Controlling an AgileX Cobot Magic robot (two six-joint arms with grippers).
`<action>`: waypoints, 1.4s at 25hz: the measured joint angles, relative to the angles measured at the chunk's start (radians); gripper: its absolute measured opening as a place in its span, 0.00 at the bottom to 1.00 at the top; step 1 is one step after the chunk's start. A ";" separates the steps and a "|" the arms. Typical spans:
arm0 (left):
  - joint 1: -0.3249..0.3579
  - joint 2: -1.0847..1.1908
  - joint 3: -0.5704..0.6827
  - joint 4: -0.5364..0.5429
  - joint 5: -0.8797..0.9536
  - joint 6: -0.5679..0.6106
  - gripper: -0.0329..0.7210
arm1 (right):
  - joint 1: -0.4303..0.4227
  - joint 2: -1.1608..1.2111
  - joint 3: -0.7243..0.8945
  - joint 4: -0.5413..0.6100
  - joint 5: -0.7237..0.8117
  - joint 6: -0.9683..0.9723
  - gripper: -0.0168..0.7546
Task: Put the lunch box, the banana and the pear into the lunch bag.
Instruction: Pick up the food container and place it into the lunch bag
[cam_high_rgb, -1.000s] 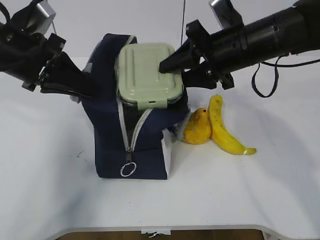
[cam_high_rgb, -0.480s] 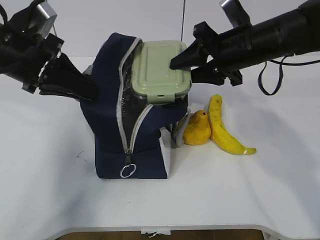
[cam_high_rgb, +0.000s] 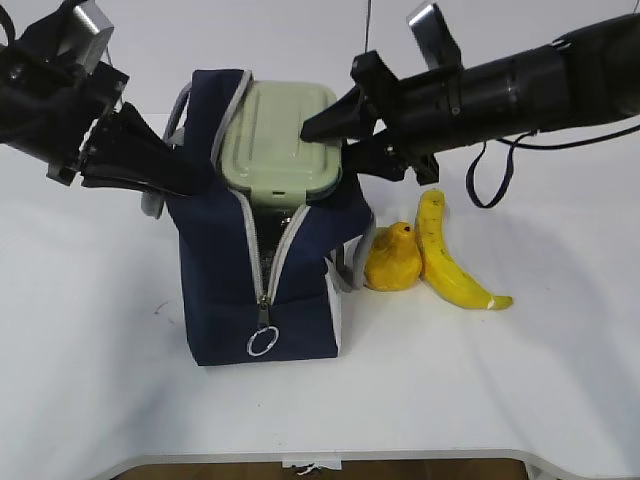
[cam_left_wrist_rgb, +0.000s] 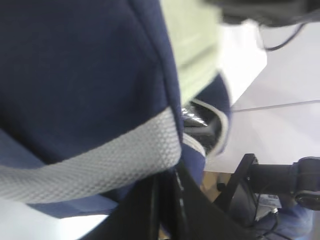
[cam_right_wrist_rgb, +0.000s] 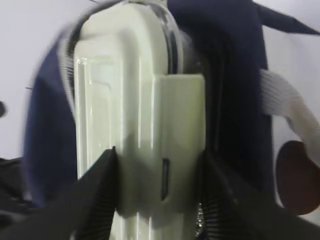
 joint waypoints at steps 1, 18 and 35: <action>0.000 0.000 0.000 -0.004 0.000 0.000 0.04 | 0.002 0.022 0.000 0.000 0.000 0.000 0.50; 0.000 0.014 -0.021 -0.004 0.024 0.000 0.04 | 0.099 0.115 -0.154 -0.082 0.086 0.002 0.50; 0.000 0.014 -0.029 0.223 0.032 0.000 0.04 | 0.140 0.222 -0.179 -0.218 -0.051 0.073 0.50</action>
